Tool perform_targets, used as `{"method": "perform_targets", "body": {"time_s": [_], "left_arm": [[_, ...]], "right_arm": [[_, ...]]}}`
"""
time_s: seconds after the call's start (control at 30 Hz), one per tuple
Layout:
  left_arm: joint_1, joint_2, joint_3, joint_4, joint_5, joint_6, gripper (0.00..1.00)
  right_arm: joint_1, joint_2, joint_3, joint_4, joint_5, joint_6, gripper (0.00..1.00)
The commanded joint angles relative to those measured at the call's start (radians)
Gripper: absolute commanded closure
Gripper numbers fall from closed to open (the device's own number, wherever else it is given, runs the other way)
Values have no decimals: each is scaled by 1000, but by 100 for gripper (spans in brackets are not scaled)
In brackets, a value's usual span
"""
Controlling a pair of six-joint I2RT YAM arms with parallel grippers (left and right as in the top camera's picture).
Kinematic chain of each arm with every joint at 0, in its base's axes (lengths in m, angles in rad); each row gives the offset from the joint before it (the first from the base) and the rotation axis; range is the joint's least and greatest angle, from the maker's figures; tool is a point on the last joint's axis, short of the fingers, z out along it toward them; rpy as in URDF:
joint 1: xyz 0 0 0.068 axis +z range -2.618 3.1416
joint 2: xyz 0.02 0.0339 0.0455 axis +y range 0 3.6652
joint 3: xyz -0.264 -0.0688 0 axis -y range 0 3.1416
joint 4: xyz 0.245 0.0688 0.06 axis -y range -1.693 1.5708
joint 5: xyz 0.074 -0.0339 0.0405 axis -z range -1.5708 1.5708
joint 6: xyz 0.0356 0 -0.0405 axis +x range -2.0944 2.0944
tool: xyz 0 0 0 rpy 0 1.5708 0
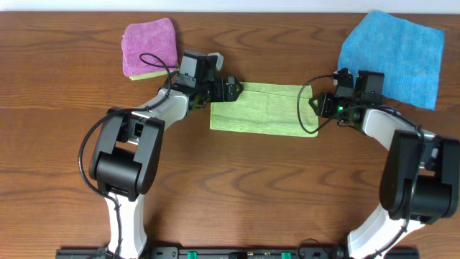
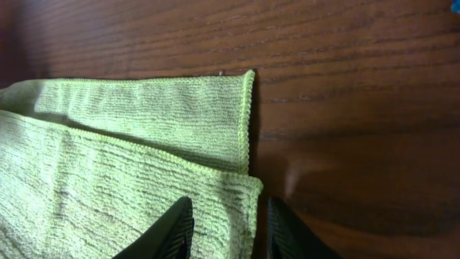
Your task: Fold the cloth
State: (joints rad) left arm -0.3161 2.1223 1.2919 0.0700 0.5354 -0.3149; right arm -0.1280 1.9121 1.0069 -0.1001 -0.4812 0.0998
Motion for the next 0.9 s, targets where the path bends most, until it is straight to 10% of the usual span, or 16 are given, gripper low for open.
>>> {"method": "perform_targets", "body": {"time_s": [0.0, 0.17, 0.2, 0.27, 0.53, 0.87], "left_arm": [[2, 6, 11, -5, -47, -3, 3], [12, 6, 35, -9, -64, -4, 24], [12, 6, 35, -14, -64, -4, 55], [12, 6, 35, -27, -70, -7, 70], [15, 6, 35, -76, -75, -6, 50], [15, 6, 35, -119, -128, -2, 83]], "right_arm": [[-2, 11, 16, -1, -20, 8, 66], [-2, 11, 16, 0, -19, 8, 66], [-2, 11, 16, 0, -19, 8, 66], [-2, 11, 16, 0, -18, 8, 65], [-2, 11, 16, 0, -16, 12, 65], [-2, 11, 16, 4, -16, 19, 67]]}}
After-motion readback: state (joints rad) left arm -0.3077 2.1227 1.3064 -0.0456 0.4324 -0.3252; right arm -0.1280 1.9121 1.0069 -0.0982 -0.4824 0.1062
